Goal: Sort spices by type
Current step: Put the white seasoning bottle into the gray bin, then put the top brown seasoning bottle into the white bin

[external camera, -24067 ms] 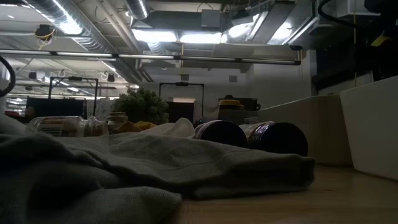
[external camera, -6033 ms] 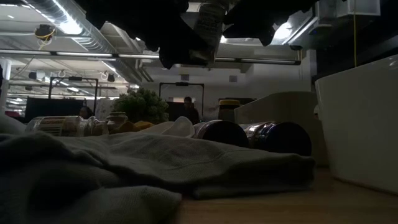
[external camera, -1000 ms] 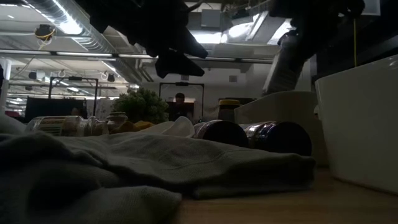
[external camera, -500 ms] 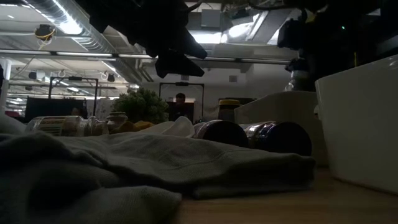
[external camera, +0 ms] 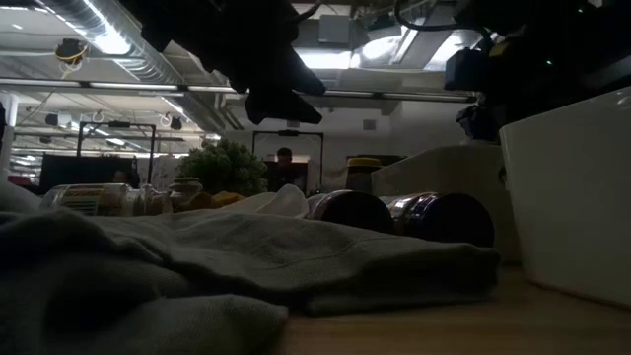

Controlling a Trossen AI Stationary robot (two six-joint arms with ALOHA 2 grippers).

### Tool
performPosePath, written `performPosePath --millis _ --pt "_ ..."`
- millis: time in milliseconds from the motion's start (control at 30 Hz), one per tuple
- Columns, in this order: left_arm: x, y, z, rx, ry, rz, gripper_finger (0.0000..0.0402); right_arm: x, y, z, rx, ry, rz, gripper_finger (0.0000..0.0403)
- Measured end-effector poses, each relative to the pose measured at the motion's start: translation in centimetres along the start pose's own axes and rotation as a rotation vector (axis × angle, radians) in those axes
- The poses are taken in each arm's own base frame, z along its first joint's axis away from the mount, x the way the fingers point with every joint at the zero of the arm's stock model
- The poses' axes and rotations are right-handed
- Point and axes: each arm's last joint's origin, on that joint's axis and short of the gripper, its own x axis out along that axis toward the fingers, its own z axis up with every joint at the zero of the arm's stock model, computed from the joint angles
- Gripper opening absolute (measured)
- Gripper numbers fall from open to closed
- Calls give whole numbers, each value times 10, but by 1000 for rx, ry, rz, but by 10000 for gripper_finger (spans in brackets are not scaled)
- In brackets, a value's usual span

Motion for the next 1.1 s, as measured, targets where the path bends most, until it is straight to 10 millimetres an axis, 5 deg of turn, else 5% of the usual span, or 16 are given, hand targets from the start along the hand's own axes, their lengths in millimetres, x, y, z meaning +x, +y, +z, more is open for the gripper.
performPosePath --millis 467,1100 --pt "-12 22 3 -39 45 74 249 -12 -1 11 -2 5 -1 299" --pt "-53 56 -30 -221 498 313 249 -52 -5 35 -11 56 -6 298"
